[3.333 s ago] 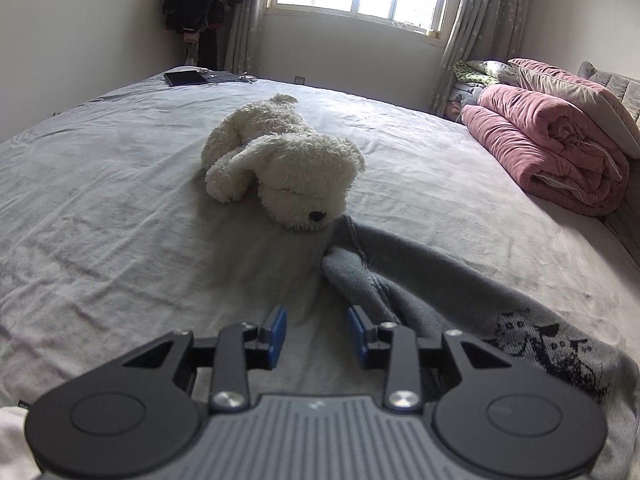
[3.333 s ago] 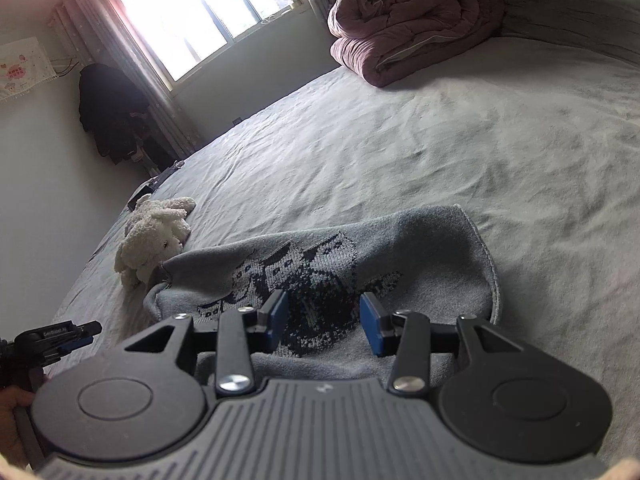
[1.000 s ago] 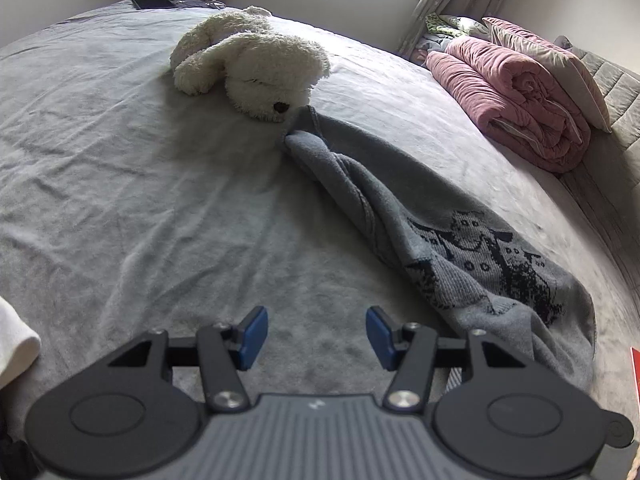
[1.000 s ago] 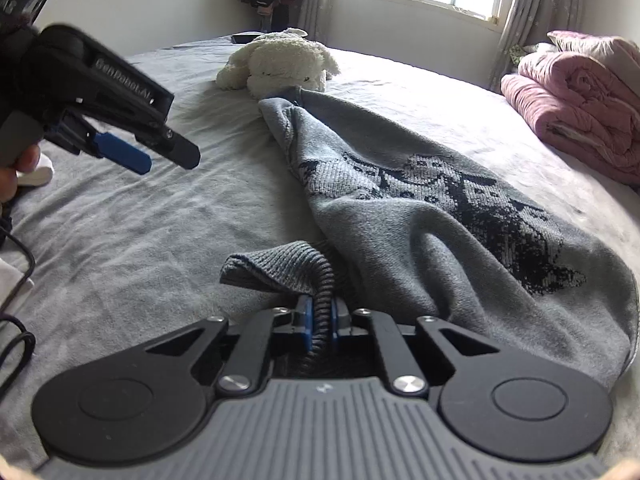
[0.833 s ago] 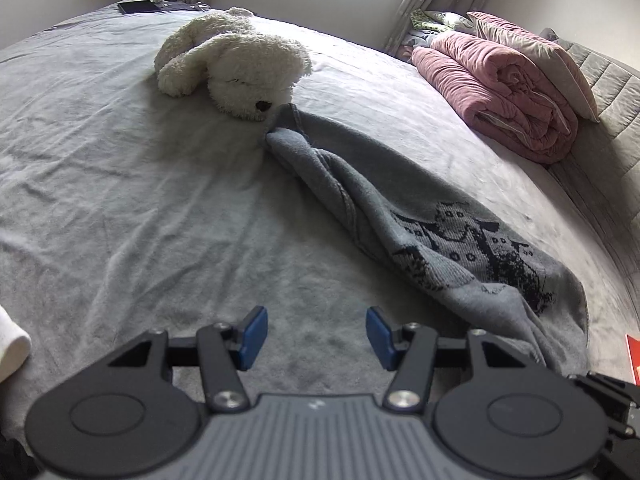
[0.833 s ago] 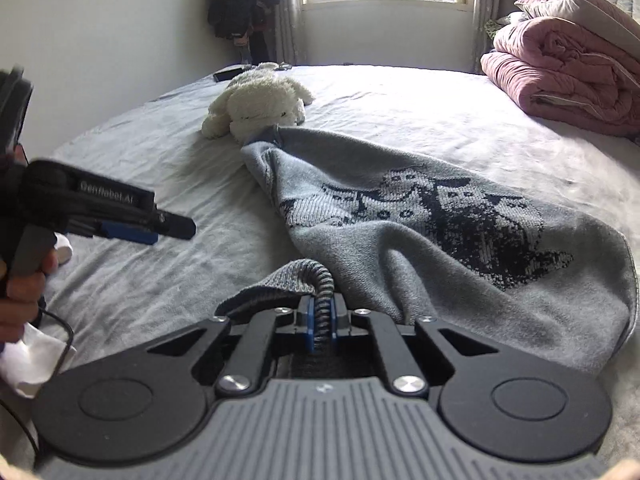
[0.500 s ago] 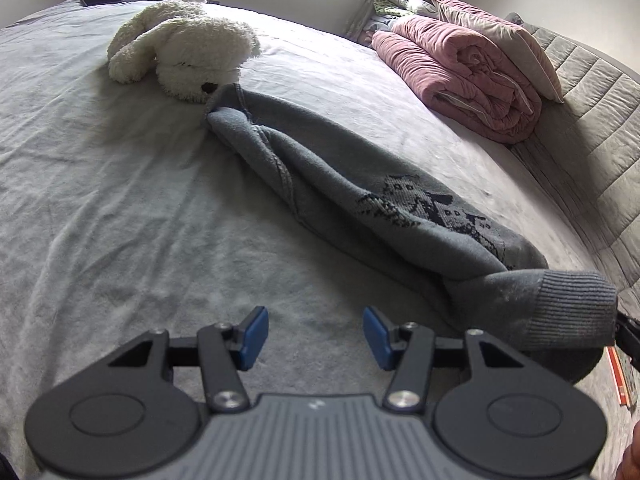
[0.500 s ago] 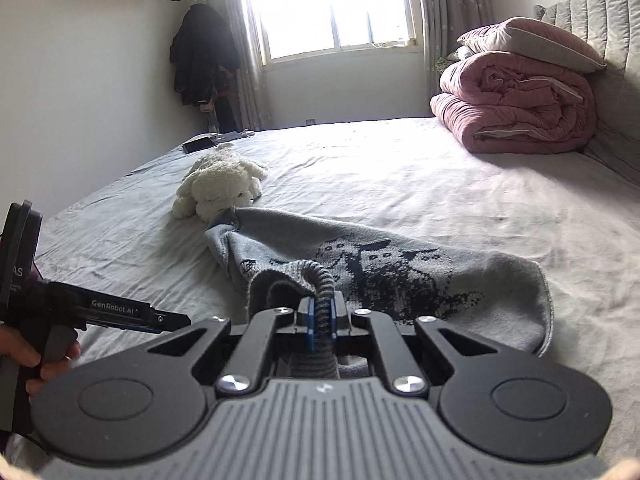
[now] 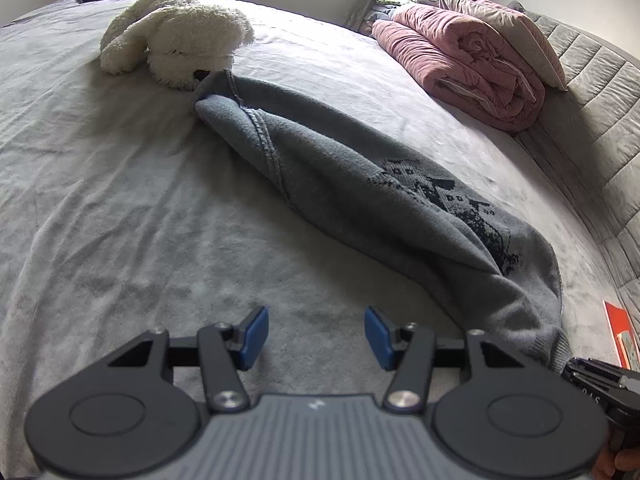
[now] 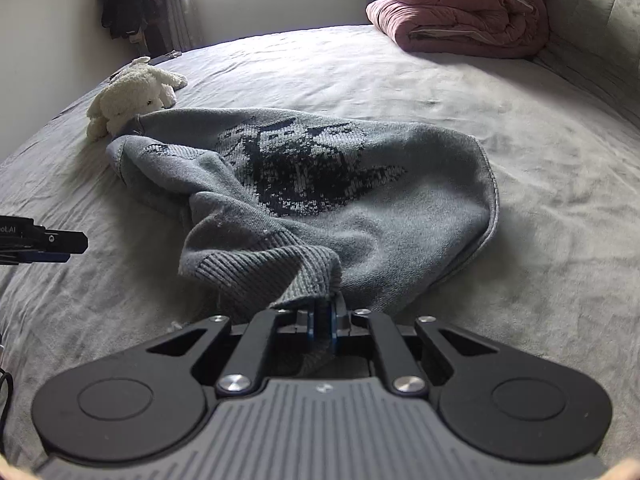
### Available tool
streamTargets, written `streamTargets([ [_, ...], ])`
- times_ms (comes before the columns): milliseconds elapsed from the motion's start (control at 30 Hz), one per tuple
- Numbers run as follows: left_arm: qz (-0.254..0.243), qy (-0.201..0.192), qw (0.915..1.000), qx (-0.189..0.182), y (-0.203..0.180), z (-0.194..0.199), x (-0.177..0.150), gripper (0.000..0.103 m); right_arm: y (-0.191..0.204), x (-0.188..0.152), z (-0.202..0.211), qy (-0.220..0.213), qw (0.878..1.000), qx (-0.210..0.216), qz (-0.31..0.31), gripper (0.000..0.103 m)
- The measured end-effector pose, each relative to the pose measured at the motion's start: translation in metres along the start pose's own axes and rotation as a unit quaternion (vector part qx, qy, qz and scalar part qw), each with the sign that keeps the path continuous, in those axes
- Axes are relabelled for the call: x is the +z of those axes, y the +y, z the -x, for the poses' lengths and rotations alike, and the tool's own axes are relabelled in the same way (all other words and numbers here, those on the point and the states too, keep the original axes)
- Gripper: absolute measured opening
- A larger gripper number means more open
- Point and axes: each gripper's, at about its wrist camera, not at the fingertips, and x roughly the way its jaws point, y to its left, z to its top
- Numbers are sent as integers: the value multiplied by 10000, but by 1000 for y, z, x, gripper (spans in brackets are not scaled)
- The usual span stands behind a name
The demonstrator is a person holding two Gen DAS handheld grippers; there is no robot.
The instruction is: Fold clothes
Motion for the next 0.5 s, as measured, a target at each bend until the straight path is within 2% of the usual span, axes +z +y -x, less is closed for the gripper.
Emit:
streamTargets([
  [300, -94, -87, 9999, 80, -2, -4, -1, 54, 8, 0, 18, -238, 9990, 100, 353, 22],
  [367, -116, -60, 9999, 98, -4, -6, -2, 55, 11, 2, 22, -334, 9984, 123, 429, 39],
  [500, -177, -32, 9998, 119, -8, -8, -5, 59, 18, 4, 36, -577, 9959, 148, 679, 41],
])
